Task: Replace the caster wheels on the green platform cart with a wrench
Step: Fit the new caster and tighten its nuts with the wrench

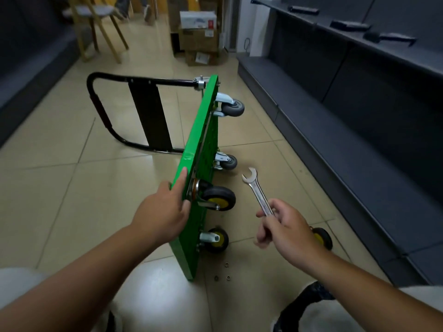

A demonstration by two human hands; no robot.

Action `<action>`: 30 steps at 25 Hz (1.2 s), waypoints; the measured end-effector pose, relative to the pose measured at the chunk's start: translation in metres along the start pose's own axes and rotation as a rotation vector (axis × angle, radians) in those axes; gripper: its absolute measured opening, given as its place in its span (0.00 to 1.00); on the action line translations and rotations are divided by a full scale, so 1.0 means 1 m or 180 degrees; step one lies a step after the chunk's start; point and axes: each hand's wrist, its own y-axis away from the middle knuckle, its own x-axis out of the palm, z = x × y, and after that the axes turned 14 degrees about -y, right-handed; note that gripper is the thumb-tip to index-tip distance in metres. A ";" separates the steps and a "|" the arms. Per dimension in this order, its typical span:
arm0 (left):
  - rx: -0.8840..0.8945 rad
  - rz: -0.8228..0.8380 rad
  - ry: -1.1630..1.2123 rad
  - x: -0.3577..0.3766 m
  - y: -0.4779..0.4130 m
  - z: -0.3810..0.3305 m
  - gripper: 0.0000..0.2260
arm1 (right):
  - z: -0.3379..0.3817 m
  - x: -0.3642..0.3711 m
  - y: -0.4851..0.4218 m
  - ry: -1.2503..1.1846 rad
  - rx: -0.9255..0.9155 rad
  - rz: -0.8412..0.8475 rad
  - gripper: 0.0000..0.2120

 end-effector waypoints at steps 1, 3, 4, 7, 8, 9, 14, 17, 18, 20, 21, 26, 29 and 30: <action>0.0047 0.0013 0.0056 0.000 0.000 -0.001 0.33 | -0.005 0.006 0.005 -0.0276 0.0045 -0.0116 0.06; 0.0194 0.0044 0.0271 -0.001 0.000 0.002 0.36 | -0.019 0.022 0.003 -0.0793 0.0166 -0.0380 0.08; 0.0308 0.0065 0.0355 -0.001 0.001 0.006 0.37 | -0.026 0.033 -0.002 -0.0906 0.0170 -0.0520 0.12; 0.0738 0.0077 0.0379 0.003 -0.002 0.014 0.39 | -0.058 0.073 -0.022 -0.0679 -0.0114 -0.0862 0.20; 0.0796 0.0092 0.0441 0.006 -0.003 0.015 0.39 | -0.070 0.086 -0.028 -0.0660 -0.0208 -0.0872 0.20; 0.0823 0.0111 0.0546 0.010 -0.005 0.015 0.39 | -0.083 0.097 -0.033 -0.0669 -0.0293 -0.0835 0.19; 0.0876 0.0062 0.0941 0.019 -0.008 0.014 0.39 | -0.113 0.123 -0.045 -0.0861 -0.0328 -0.0220 0.14; 0.0895 0.0063 0.1052 0.020 -0.009 0.016 0.39 | -0.122 0.128 -0.055 -0.1032 -0.0209 0.0016 0.14; 0.0904 0.0059 0.1084 0.020 -0.009 0.016 0.39 | -0.125 0.128 -0.058 -0.1012 -0.0161 0.0091 0.13; 0.0932 0.0044 0.1126 0.021 -0.007 0.015 0.39 | -0.127 0.126 -0.060 -0.0888 -0.0121 0.0289 0.12; 0.0933 0.0042 0.1137 0.021 -0.007 0.015 0.39 | -0.128 0.125 -0.062 -0.0773 -0.0127 0.0366 0.12; 0.0848 0.0036 0.1119 0.022 -0.005 0.014 0.38 | -0.116 0.112 -0.064 -0.0200 -0.0210 0.0585 0.12; 0.0849 0.0029 0.1024 0.022 -0.006 0.015 0.38 | -0.094 0.097 -0.054 0.0000 -0.0136 0.0660 0.17; 0.0854 0.0039 0.0998 0.022 -0.006 0.015 0.38 | -0.085 0.093 -0.050 0.0033 0.0012 0.0695 0.18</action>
